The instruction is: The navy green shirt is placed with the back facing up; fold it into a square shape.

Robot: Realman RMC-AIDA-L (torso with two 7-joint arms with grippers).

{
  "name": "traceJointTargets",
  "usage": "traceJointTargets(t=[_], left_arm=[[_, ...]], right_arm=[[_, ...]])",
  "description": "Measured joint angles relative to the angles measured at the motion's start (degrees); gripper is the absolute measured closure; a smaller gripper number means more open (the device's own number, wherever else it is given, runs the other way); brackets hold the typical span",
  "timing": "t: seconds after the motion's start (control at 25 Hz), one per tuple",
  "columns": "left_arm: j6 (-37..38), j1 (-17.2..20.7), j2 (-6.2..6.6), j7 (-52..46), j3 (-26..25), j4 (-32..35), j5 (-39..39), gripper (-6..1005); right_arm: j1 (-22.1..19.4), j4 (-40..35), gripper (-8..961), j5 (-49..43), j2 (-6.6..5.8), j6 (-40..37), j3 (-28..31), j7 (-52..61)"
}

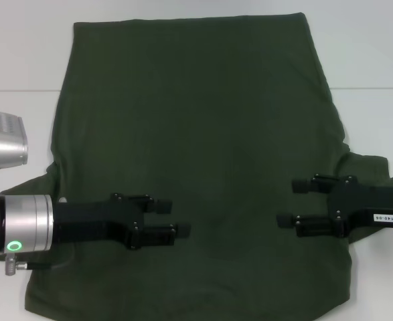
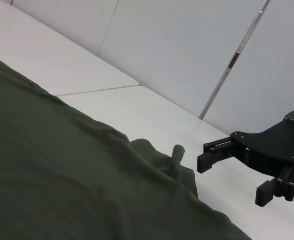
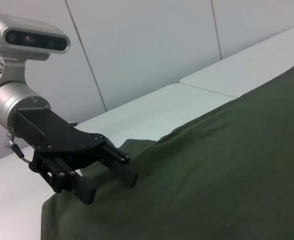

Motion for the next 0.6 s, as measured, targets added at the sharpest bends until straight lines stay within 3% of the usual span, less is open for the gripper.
traceJointTargets(t=[0.6], left_arm=[[0.23, 0.00, 0.08, -0.19, -0.82, 0.21, -0.18, 276]], right_arm=[[-0.01, -0.01, 8, 0.01, -0.14, -0.03, 0.85, 0.86]])
